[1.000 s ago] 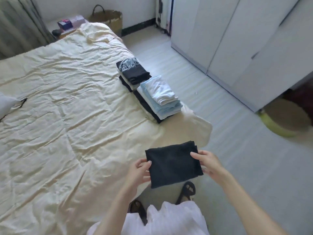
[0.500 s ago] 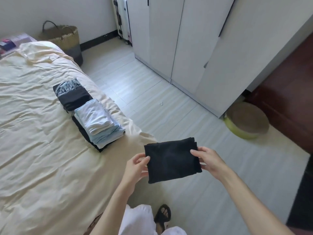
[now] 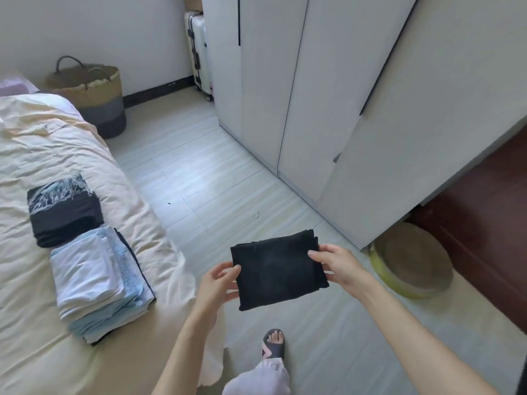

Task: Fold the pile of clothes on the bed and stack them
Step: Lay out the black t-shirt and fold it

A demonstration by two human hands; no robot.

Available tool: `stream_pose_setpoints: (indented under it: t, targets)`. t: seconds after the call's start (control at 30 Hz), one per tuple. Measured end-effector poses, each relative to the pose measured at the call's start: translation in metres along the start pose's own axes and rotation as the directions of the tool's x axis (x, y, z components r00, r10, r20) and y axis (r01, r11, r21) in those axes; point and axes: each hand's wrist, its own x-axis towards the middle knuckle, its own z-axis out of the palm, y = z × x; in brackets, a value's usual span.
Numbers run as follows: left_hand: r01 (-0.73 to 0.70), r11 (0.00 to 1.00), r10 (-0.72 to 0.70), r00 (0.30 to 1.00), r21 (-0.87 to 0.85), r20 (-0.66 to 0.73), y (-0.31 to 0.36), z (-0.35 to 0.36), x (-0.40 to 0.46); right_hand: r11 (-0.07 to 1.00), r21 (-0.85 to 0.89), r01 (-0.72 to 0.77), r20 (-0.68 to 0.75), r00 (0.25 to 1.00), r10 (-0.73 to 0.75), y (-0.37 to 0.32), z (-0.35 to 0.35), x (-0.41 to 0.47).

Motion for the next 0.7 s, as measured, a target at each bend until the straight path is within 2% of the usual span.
stream_pose_setpoints:
  t: [0.23, 0.4, 0.53, 0.7]
  targets:
    - [-0.042, 0.996, 0.032, 0.992, -0.080, -0.126, 0.068, 0.024, 0.071, 0.992, -0.116, 0.041, 0.150, 0.988, -0.024, -0.104, -0.017, 0.093]
    - [-0.049, 0.981, -0.006, 0.961, -0.190, -0.278, 0.101, 0.013, 0.111, 0.973, -0.218, 0.072, 0.291, 0.957, -0.006, -0.169, 0.014, 0.168]
    - [-0.086, 0.959, -0.038, 0.905, -0.269, -0.424, 0.125, -0.006, 0.141, 0.939, -0.315, 0.137, 0.435, 0.900, 0.014, -0.219, 0.061, 0.224]
    - [-0.198, 0.905, -0.081, 0.789, -0.377, -0.609, 0.155, -0.040, 0.174, 0.878, -0.395, 0.271, 0.600, 0.800, 0.023, -0.287, 0.138, 0.278]
